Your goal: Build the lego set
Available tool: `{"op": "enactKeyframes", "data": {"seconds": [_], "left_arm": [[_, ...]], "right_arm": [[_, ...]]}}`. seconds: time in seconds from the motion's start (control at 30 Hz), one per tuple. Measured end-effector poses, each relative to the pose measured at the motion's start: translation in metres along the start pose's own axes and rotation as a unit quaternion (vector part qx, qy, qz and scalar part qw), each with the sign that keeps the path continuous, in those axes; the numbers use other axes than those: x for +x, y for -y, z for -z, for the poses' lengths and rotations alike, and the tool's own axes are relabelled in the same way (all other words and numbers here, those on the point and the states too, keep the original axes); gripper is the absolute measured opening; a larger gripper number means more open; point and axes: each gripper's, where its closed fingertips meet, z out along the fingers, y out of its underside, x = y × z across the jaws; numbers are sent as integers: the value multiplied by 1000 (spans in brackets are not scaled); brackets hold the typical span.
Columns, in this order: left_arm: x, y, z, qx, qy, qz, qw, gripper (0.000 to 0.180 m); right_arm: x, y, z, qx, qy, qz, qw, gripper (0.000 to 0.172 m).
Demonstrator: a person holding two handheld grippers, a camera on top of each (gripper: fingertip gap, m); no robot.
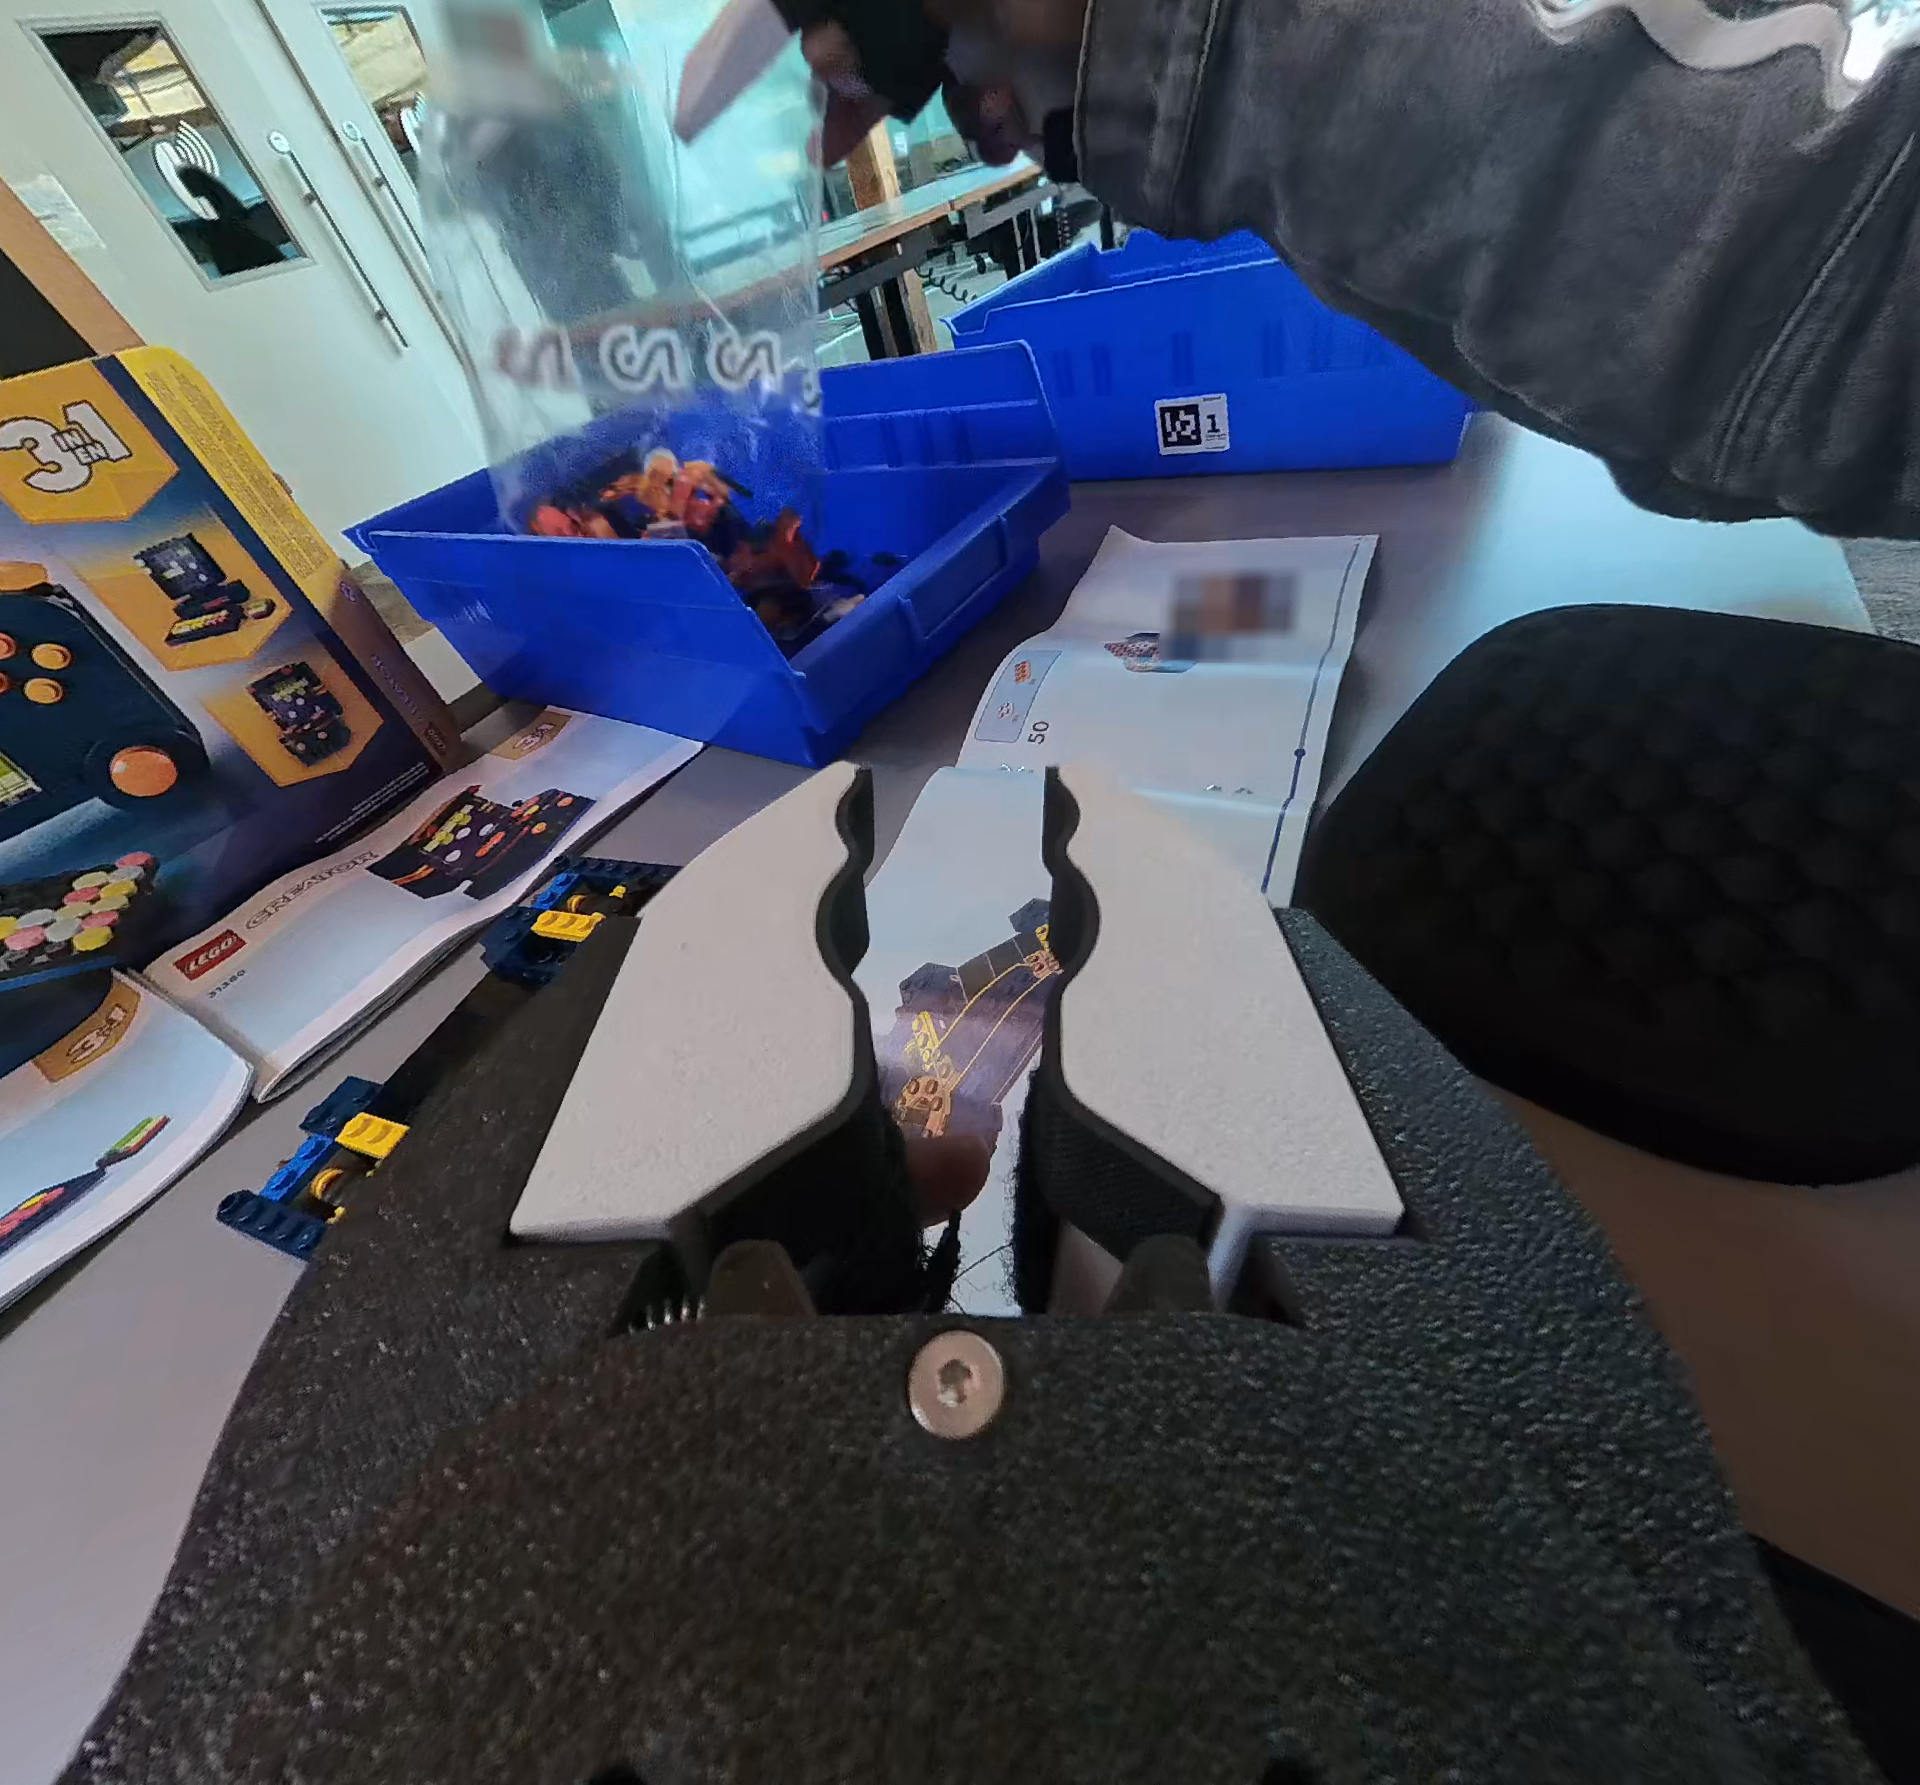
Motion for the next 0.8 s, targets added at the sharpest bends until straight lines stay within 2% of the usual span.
{"op": "enactKeyframes", "data": {"seconds": [0.1,0.27,0.43,0.63,0.73,0.8], "left_arm": [[0,0,0,0,0,3,1000,31],[-1,-1,0,-2,1,4,1000,31],[0,-2,0,-5,0,4,1000,31],[0,-3,0,-5,-2,7,1000,31],[0,-3,-1,-9,-3,8,1000,31],[1,-3,-1,-8,-3,8,1000,31]], "right_arm": [[14,8,8,30,9,-58,998,0],[25,9,17,40,-5,-68,997,0],[39,24,34,117,-28,-100,988,0],[41,12,38,181,-17,-158,971,0],[39,7,39,180,-17,-159,971,0],[40,15,47,216,-22,-160,963,0]]}}
